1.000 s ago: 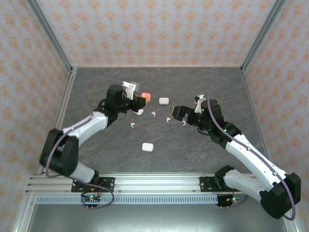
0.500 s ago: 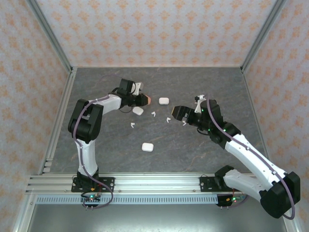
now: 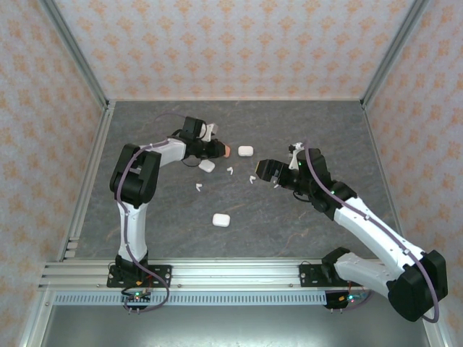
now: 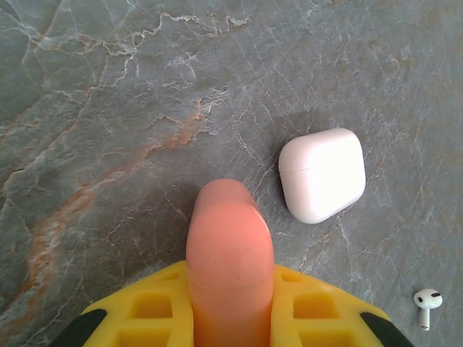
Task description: Insert wireless bluetooth earbuds into charging case
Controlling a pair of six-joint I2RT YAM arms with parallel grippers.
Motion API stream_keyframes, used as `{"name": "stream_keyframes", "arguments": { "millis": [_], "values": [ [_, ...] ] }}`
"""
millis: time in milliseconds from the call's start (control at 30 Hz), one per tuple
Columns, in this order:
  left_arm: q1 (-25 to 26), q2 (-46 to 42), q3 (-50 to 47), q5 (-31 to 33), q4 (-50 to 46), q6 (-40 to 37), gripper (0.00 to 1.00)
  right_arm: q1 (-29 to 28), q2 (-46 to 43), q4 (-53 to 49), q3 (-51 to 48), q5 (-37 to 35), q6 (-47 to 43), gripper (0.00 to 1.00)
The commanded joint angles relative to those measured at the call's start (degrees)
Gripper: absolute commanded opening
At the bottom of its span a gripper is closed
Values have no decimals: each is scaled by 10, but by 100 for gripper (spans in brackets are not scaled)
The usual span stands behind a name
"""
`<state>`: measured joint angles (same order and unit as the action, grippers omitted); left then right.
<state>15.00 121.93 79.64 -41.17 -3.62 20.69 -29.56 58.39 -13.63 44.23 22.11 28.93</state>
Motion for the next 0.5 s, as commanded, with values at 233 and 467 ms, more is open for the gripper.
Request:
{"name": "stream_keyframes", "arguments": {
  "millis": [233, 467],
  "values": [
    [2, 11, 24, 35, -48, -6, 33, 2, -1, -4, 9, 6, -2, 99],
    [-1, -22, 32, 78, -82, -30, 44, 2, -18, -61, 28, -22, -36, 99]
  ]
}}
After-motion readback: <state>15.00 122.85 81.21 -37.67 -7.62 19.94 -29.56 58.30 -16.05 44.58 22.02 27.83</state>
